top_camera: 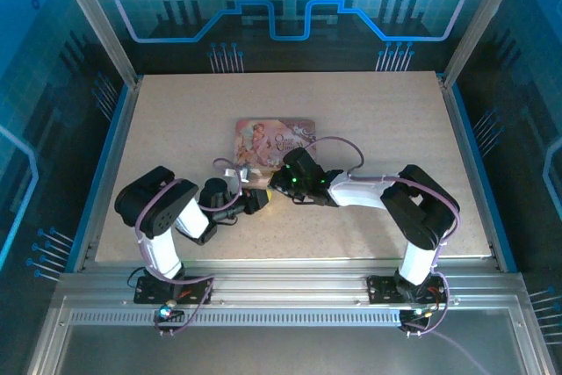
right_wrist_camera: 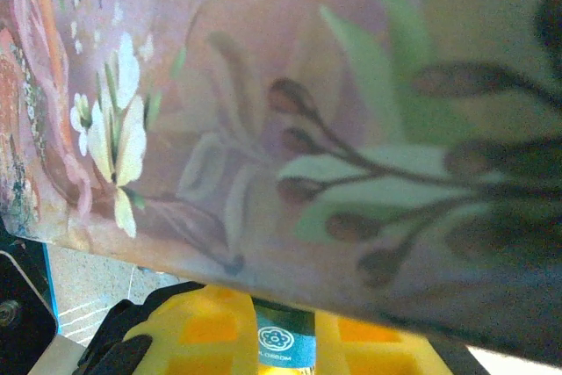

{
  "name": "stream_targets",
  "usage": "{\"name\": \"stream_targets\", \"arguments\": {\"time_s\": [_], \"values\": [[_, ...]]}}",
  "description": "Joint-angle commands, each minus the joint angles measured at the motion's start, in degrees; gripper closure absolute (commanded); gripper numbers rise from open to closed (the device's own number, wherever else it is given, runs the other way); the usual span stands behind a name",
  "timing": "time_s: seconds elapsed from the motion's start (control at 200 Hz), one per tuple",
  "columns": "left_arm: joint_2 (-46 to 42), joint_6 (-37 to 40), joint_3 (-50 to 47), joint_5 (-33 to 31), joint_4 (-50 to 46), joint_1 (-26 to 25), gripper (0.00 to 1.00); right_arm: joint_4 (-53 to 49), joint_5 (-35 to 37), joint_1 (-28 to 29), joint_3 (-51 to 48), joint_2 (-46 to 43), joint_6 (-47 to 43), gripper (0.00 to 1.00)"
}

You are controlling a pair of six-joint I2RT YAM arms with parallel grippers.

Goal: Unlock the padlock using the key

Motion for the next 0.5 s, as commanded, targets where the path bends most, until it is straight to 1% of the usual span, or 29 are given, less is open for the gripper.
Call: {"name": "stream_targets", "arguments": {"time_s": [0.0,0.035,0.09,0.13,0.21,0.255,0.345,0.495], "values": [[0.7,-1.1,-1.1,1.3,4.0,0.5,0.79,-7.7,-2.9,-0.1,-2.6,1.3,0.9,1.00],[0.7,-1.1,-1.1,1.5,4.2,0.6,0.82,-7.6,-3.0,-0.1,-2.7,1.4,1.0,1.00],[0.5,-1.5,-1.1,1.7,4.2,0.6,0.83,-7.5,-3.1,-0.1,-2.6,1.5,1.0,1.00],[0.5,-1.7,-1.3,1.7,4.5,0.5,0.80,-7.5,-3.1,-0.2,-2.5,1.6,1.0,1.00],[0.5,-2.1,-2.3,0.8,5.5,0.6,0.71,-7.4,-3.1,-0.2,-2.6,1.6,1.1,1.00],[0.5,-2.4,-2.9,0.5,6.1,0.8,0.68,-7.4,-3.0,-0.3,-2.6,1.6,1.1,1.00],[0.6,-3.0,-3.9,0.3,6.7,1.2,0.66,-7.4,-3.0,-0.3,-2.7,1.6,1.1,1.00],[0.8,-3.5,-3.9,1.2,6.7,1.4,0.67,-7.1,-3.0,-0.4,-2.7,1.5,1.2,1.00]]}}
